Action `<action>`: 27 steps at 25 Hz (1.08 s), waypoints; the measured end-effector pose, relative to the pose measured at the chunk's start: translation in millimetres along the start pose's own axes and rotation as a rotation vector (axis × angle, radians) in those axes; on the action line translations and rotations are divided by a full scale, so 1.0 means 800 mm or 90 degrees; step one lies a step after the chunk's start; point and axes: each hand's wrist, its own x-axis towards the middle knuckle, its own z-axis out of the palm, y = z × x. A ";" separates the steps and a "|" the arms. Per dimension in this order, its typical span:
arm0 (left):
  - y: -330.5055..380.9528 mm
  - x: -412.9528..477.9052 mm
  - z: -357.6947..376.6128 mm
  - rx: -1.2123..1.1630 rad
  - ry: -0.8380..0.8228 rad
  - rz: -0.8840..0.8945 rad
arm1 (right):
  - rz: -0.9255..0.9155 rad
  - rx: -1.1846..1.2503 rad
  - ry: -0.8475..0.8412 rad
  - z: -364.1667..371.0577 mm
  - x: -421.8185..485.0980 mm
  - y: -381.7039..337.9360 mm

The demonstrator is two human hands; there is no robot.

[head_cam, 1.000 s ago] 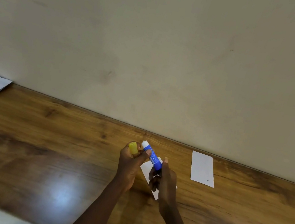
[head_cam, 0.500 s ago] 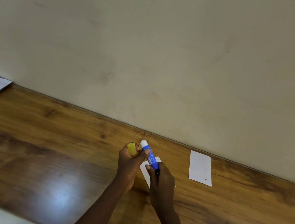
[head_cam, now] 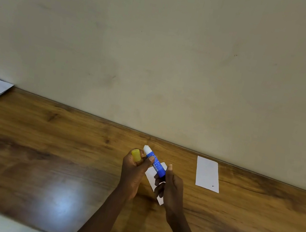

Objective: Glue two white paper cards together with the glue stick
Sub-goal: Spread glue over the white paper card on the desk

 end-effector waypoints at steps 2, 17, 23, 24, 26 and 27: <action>0.000 0.000 -0.001 -0.008 0.004 -0.008 | 0.005 -0.022 0.016 0.001 0.000 -0.002; 0.001 -0.002 0.001 0.010 -0.032 -0.006 | 0.037 0.014 -0.004 0.002 -0.001 -0.001; 0.001 0.001 -0.001 0.062 -0.009 -0.005 | 0.061 0.023 -0.090 0.002 0.001 0.005; 0.000 -0.001 -0.002 0.065 -0.011 -0.009 | 0.064 0.039 -0.077 0.001 0.001 0.004; -0.001 -0.002 -0.002 0.077 -0.034 -0.001 | 0.019 0.020 -0.041 0.002 0.000 0.003; -0.001 -0.003 -0.002 0.078 -0.052 0.003 | -0.020 0.004 -0.028 0.002 -0.001 0.003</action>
